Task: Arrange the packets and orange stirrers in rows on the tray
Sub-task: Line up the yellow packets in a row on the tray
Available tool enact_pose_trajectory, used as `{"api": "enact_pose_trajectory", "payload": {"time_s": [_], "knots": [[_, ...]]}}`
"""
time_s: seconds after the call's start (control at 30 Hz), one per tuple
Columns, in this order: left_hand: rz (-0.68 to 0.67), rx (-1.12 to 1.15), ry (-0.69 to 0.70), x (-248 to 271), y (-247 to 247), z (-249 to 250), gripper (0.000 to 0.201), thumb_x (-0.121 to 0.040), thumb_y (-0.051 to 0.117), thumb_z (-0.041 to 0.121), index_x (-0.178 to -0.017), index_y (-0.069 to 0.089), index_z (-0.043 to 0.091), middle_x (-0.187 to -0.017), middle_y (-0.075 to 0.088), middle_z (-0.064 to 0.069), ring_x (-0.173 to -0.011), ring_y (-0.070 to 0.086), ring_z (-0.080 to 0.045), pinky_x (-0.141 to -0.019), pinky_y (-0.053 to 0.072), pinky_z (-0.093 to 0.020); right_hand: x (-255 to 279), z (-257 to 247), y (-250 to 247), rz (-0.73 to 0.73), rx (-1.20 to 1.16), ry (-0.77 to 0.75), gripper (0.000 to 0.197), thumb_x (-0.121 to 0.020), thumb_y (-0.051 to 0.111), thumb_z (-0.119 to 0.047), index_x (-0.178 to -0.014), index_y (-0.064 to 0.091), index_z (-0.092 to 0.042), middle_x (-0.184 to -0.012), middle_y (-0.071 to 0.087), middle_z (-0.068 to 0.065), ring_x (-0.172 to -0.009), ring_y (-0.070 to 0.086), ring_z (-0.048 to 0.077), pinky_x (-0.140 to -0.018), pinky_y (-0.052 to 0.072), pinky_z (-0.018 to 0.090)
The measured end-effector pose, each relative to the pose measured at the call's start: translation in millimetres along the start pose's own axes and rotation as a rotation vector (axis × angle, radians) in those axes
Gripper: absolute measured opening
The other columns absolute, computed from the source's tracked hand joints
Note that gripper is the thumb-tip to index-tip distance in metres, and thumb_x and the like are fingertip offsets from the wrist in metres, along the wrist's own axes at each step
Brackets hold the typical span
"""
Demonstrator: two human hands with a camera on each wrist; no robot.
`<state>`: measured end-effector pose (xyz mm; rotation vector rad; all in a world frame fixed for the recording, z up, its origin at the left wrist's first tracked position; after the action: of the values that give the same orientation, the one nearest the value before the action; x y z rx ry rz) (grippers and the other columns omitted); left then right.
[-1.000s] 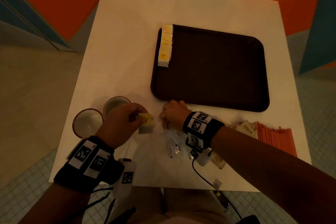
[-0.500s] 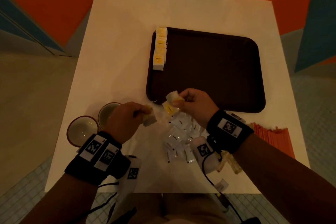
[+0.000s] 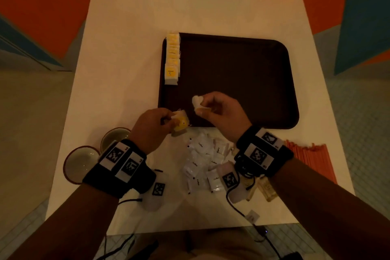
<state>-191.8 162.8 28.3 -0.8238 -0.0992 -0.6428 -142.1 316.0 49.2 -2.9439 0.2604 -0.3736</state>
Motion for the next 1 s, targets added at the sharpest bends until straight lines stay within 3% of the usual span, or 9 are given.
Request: {"api": "enact_pose_trajectory", "payload": {"time_s": [0.13, 0.2, 0.27, 0.4, 0.5, 0.57, 0.73, 0.83, 1.0], "knots": [[-0.062, -0.086, 0.03, -7, -4, 6, 0.018, -0.088, 0.056, 0.017, -0.097, 0.064, 0.003, -0.085, 0.057, -0.007, -0.077, 0.05, -0.018, -0.064, 0.032, -0.028, 6, -38, 11, -0.365, 0.562, -0.244, 0.012, -0.083, 0.063, -0.011, -0.093, 0.066, -0.017, -0.101, 0.056, 0.0, -0.09, 0.057, 0.011, -0.082, 0.05, 0.022], [-0.088, -0.11, 0.054, -9, -4, 10, 0.019, -0.088, 0.056, 0.015, -0.101, 0.064, 0.004, -0.085, 0.053, -0.002, -0.078, 0.047, -0.016, -0.069, 0.031, -0.025, 13, -39, 25, -0.58, 0.773, -0.245, 0.017, -0.086, 0.06, -0.017, -0.102, 0.066, -0.017, -0.106, 0.058, 0.0, -0.095, 0.056, 0.011, -0.085, 0.047, 0.025], [-0.114, -0.114, 0.075, -11, -4, 16, 0.019, -0.087, 0.058, 0.015, -0.103, 0.064, 0.006, -0.085, 0.051, 0.0, -0.077, 0.047, -0.013, -0.065, 0.032, -0.022, 15, -41, 33, -0.66, 0.875, -0.243, 0.02, -0.087, 0.057, -0.02, -0.107, 0.064, -0.02, -0.108, 0.061, -0.001, -0.098, 0.055, 0.011, -0.086, 0.044, 0.024], [-0.214, -0.104, 0.177, -8, 1, 33, 0.012, -0.084, 0.061, 0.012, -0.093, 0.067, 0.01, -0.074, 0.054, 0.007, -0.064, 0.048, -0.003, -0.058, 0.034, -0.014, 8, -42, 44, -0.62, 0.972, -0.314, 0.017, -0.086, 0.059, -0.018, -0.102, 0.066, -0.016, -0.111, 0.059, 0.004, -0.101, 0.05, 0.017, -0.08, 0.031, 0.018], [-0.255, -0.055, 0.19, -9, 1, 37, 0.009, -0.078, 0.066, 0.008, -0.084, 0.069, 0.014, -0.07, 0.056, 0.015, -0.065, 0.053, -0.001, -0.061, 0.04, -0.018, 2, -37, 45, -0.545, 0.867, -0.278, 0.014, -0.084, 0.06, -0.01, -0.095, 0.067, -0.009, -0.112, 0.055, 0.012, -0.103, 0.05, 0.025, -0.082, 0.037, 0.025], [-0.223, 0.009, 0.146, -12, -4, 33, 0.014, -0.073, 0.07, 0.006, -0.081, 0.07, 0.017, -0.07, 0.059, 0.016, -0.061, 0.055, -0.001, -0.059, 0.042, -0.011, 0, -32, 42, -0.513, 0.818, -0.256, 0.016, -0.085, 0.057, -0.007, -0.097, 0.066, -0.007, -0.114, 0.056, 0.015, -0.102, 0.052, 0.026, -0.08, 0.035, 0.024], [-0.169, 0.169, 0.095, -16, -11, 29, 0.018, -0.067, 0.077, 0.009, -0.078, 0.07, 0.022, -0.064, 0.061, 0.01, -0.054, 0.051, 0.001, -0.054, 0.04, -0.011, -2, -38, 38, -0.439, 0.815, -0.462, 0.015, -0.072, 0.068, -0.001, -0.085, 0.07, -0.008, -0.097, 0.063, 0.013, -0.087, 0.058, 0.024, -0.07, 0.04, 0.023], [-0.178, 0.171, 0.073, -23, -17, 25, 0.019, -0.067, 0.077, 0.008, -0.08, 0.07, 0.022, -0.061, 0.06, 0.016, -0.055, 0.052, 0.003, -0.055, 0.042, -0.008, -12, -32, 25, -0.352, 0.705, -0.407, 0.017, -0.072, 0.067, 0.002, -0.086, 0.068, -0.008, -0.098, 0.062, 0.008, -0.085, 0.059, 0.017, -0.07, 0.041, 0.011], [-0.086, 0.012, 0.049, -54, -34, 9, 0.01, -0.077, 0.07, 0.012, -0.083, 0.069, 0.02, -0.065, 0.051, 0.018, -0.057, 0.05, 0.002, -0.057, 0.035, -0.005, -33, -7, -11, -0.094, 0.478, -0.171, 0.014, -0.08, 0.063, -0.002, -0.087, 0.064, -0.014, -0.097, 0.06, 0.002, -0.088, 0.058, 0.011, -0.078, 0.049, 0.018]]}}
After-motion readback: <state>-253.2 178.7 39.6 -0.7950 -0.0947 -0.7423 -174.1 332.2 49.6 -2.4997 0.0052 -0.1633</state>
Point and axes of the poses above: each hand's wrist, its own x-axis away from the middle knuckle, its own y-axis out of the palm, z = x × y, the point moved 8 cm from there along -x, towards the middle knuckle
